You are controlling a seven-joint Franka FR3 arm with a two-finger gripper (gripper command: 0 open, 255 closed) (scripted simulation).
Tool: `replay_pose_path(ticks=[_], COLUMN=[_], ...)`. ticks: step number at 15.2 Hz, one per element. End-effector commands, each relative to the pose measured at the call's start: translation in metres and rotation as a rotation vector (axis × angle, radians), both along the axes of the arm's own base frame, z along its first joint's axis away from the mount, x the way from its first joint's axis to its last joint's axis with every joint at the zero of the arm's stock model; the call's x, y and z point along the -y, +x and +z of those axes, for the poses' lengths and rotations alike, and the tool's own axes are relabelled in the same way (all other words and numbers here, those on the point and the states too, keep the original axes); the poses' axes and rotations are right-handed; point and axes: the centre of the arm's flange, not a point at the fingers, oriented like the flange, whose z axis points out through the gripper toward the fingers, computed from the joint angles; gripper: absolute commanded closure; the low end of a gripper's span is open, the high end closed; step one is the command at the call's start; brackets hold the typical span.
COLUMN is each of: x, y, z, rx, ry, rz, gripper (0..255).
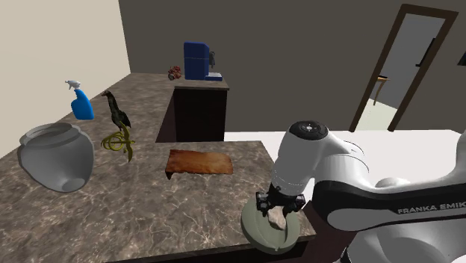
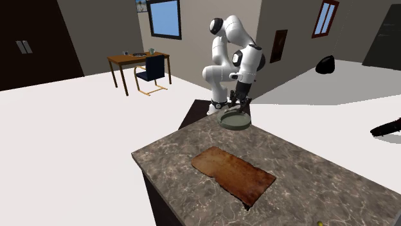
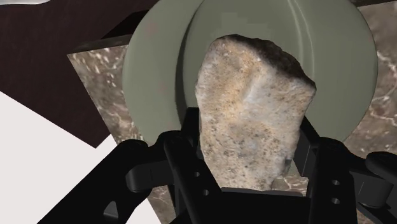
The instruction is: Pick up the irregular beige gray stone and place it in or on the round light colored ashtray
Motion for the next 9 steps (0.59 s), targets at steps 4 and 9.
replay_pose_path(ticks=[4, 9], x=[0.0, 0.0], y=[0.0, 0.0], z=[-0.026, -0.038], rx=[0.001, 0.001], ry=[0.0, 0.0], rz=[0.0, 0.0], gripper=[255, 255])
